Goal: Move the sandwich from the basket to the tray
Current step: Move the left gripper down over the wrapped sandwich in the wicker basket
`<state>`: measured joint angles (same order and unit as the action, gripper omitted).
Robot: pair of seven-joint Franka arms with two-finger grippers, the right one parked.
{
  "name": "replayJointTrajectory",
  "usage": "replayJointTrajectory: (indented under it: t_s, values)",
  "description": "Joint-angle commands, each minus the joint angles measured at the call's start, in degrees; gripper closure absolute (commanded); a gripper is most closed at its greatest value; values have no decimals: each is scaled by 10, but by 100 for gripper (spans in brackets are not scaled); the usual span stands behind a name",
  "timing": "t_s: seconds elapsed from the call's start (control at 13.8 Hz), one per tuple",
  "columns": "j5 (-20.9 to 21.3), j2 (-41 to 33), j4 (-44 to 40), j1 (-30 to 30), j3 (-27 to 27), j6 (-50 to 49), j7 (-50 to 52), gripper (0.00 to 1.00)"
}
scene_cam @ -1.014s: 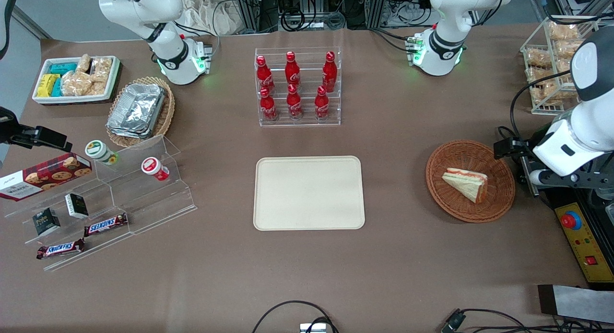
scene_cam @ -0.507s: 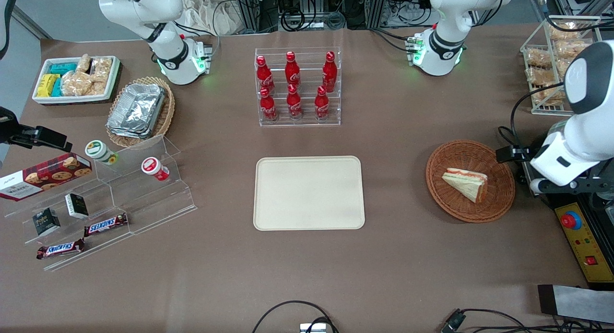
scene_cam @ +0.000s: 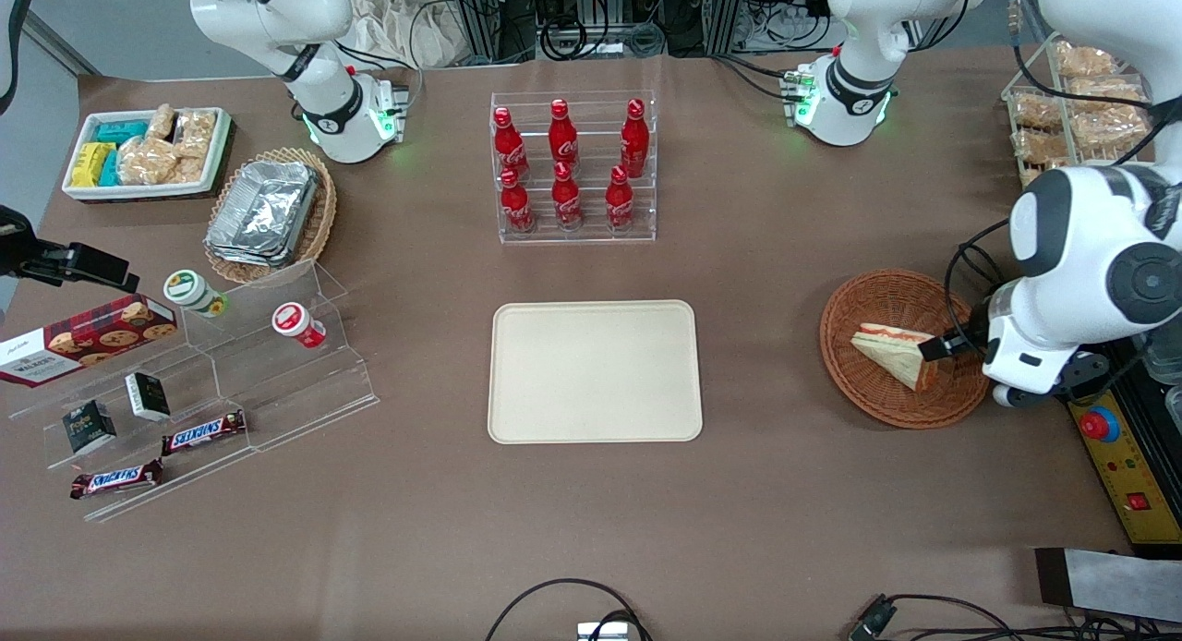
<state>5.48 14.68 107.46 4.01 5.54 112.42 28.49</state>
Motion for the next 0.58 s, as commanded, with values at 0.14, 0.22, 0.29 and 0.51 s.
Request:
replayJointTrajectory:
  t_s: [0.14,0.22,0.29,0.51]
  values:
    - [-2,-5,107,34,4,148,39,0]
    - [-2,-2,119,35,4,169,49,0]
    - [-3,1,125,35,4,176,54,0]
    - [-13,8,124,35,4,178,68,0]
